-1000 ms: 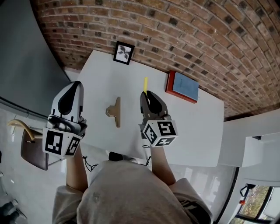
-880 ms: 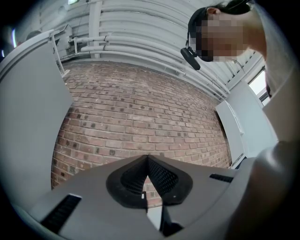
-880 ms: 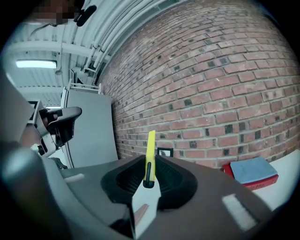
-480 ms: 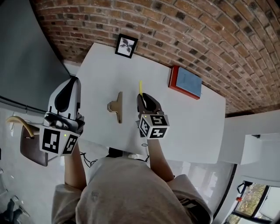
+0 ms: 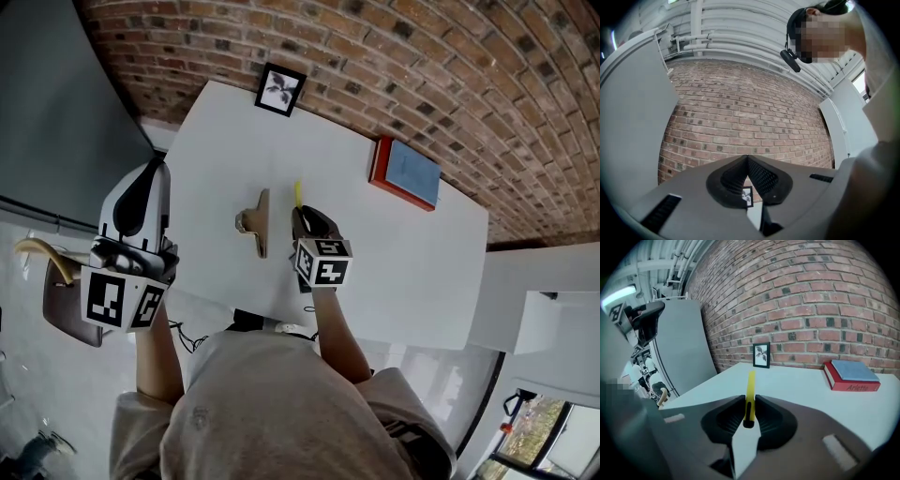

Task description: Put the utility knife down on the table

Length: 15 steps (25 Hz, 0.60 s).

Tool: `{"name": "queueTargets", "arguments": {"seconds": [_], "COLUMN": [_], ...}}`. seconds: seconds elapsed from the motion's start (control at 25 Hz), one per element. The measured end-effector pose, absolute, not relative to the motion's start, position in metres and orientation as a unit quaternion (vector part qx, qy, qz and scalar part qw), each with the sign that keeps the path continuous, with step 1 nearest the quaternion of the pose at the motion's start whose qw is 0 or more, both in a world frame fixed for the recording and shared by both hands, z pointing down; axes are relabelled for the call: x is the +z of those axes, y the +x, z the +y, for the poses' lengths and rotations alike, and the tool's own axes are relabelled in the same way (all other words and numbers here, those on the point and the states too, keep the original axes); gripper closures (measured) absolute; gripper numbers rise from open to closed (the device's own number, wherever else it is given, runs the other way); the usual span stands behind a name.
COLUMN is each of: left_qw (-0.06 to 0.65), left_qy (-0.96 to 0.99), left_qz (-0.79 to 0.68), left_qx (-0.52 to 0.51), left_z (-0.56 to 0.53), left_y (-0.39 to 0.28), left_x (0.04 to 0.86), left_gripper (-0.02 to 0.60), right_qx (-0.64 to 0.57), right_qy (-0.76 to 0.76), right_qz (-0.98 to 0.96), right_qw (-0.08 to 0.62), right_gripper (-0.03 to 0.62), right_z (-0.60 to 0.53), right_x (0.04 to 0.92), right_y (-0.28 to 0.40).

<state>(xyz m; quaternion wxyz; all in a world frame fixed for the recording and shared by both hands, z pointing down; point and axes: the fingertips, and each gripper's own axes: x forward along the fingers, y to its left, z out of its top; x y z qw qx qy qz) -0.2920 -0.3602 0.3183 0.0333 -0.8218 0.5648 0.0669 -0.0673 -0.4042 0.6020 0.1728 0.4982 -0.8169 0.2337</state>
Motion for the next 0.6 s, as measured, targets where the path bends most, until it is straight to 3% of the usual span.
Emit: {"name": "queueTargets", "arguments": {"seconds": [0.6], "left_qw": [0.031], "left_qy": [-0.816], "left_qz": [0.574], "left_qx": [0.060], "left_z": [-0.360], "left_y": [-0.303], "left_x": [0.322], "left_gripper": [0.577], "right_qx": [0.305], "right_qy": [0.493], "right_qz": [-0.780], "right_qw": [0.236], "right_gripper": [0.519], "right_z": [-0.390], "right_x": [0.674], "right_y": [-0.065]}}
